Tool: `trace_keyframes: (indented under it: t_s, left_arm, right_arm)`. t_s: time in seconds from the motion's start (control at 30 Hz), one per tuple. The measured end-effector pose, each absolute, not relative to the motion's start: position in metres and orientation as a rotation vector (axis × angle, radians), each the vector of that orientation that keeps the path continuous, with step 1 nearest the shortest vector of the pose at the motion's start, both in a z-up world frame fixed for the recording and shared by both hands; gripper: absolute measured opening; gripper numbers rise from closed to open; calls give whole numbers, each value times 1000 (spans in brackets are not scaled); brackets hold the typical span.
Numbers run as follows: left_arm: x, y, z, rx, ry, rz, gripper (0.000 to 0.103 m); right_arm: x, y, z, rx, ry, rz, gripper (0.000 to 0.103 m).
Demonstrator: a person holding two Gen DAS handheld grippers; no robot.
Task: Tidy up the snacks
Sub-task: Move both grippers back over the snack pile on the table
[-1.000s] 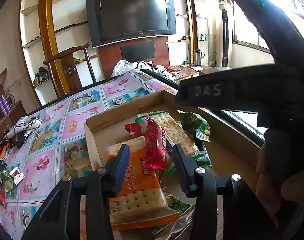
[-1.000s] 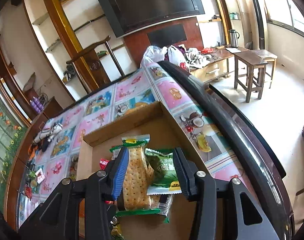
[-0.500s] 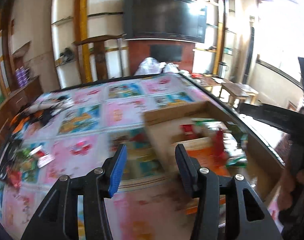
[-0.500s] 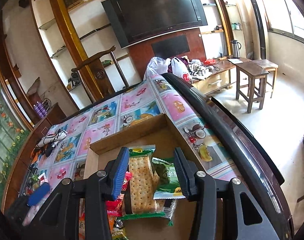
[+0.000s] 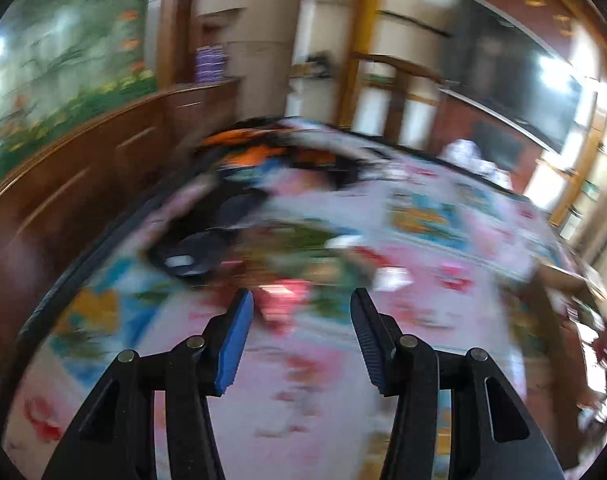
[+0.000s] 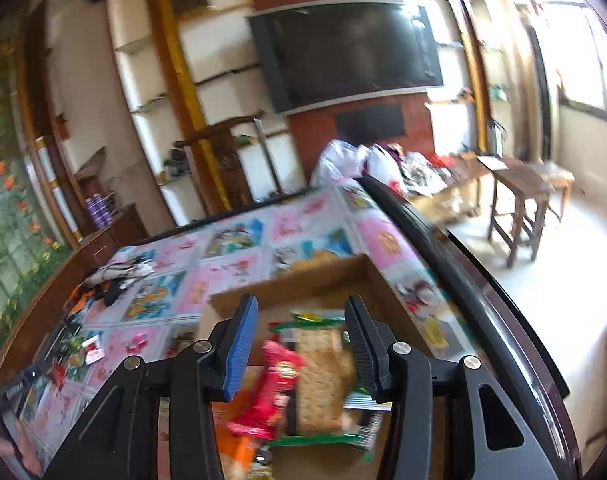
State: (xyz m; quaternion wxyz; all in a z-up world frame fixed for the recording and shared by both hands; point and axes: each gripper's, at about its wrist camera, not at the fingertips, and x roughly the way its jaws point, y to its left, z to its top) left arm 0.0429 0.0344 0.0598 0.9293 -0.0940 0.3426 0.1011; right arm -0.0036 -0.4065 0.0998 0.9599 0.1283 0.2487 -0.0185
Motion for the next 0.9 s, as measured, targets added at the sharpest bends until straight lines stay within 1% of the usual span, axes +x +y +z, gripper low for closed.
trace_keyframes:
  t_s: [0.07,0.13,0.2,0.3,0.47,0.73,0.9]
  left_arm:
    - [41,50,57,-213,706,262,50]
    - [42,60,55,-277,725,259,50]
    - [41,65,53,-306,733,274,50]
    - [37,72,53,-336,719,316,50]
    - [33,91,51,-419,717,368,50]
    - [34,125,32,-599,771,427,50]
    - [32,129,31,-616,762,449,50]
  right_arm:
    - [-6,-392,104,247,486,1,49]
    - [-4,-370,107,285,512,119,49]
    - [9,-337,107,305,588,284,49]
    - [35,-275,99,241,714,407,49]
    - [89,-173,67,102,891,507,50]
    - [153,-97,40,-67,928,489,49]
    - [171,-77,26,-114,966,504,49]
